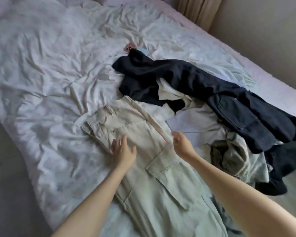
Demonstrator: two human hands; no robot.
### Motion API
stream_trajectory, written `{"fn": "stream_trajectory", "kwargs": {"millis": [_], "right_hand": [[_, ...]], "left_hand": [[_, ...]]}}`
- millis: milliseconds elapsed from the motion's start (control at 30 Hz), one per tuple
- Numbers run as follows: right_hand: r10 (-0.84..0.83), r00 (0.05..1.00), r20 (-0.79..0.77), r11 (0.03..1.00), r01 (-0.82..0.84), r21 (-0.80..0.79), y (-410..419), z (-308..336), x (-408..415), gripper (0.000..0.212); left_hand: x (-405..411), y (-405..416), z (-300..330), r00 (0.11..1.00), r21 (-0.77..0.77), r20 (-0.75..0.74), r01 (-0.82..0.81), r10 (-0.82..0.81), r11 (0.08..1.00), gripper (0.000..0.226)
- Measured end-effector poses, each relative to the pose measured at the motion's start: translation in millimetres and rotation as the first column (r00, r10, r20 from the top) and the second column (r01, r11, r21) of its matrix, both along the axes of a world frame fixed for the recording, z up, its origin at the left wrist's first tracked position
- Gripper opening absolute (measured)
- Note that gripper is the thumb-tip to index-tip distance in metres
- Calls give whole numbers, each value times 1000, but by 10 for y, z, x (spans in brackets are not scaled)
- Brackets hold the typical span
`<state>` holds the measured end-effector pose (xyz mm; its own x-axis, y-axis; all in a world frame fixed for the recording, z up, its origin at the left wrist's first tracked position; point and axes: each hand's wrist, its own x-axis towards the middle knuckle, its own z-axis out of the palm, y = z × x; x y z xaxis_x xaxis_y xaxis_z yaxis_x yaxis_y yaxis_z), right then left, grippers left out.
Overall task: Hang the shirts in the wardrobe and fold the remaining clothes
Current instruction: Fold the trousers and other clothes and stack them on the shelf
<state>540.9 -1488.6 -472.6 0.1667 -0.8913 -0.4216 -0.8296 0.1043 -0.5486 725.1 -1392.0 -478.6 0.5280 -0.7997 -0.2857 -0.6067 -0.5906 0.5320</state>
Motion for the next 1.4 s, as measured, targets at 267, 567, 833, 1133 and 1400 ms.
{"fn": "stream_trajectory", "kwargs": {"millis": [267, 567, 833, 1133, 1400], "right_hand": [[78, 965, -250, 997, -75, 21, 1400, -607, -1224, 56], [-7, 960, -281, 1000, 3, -14, 2302, -886, -2037, 65], [95, 894, -438, 937, 68, 342, 2917, -981, -2573, 54], [561, 799, -217, 814, -579, -29, 3023, -983, -2201, 58], [438, 845, -308, 887, -462, -3, 2908, -674, -2160, 39]], "left_hand": [[-1281, 1051, -450, 860, 227, 127, 459, -494, 859, 70], [-1956, 1837, -641, 827, 343, 87, 499, -556, 796, 60], [-2385, 2263, -684, 732, 332, 199, 575, -652, 747, 55], [-2533, 2846, -685, 630, 281, 343, 639, -697, 716, 53], [-2135, 2774, -425, 764, 198, 271, 551, -586, 811, 48]]}}
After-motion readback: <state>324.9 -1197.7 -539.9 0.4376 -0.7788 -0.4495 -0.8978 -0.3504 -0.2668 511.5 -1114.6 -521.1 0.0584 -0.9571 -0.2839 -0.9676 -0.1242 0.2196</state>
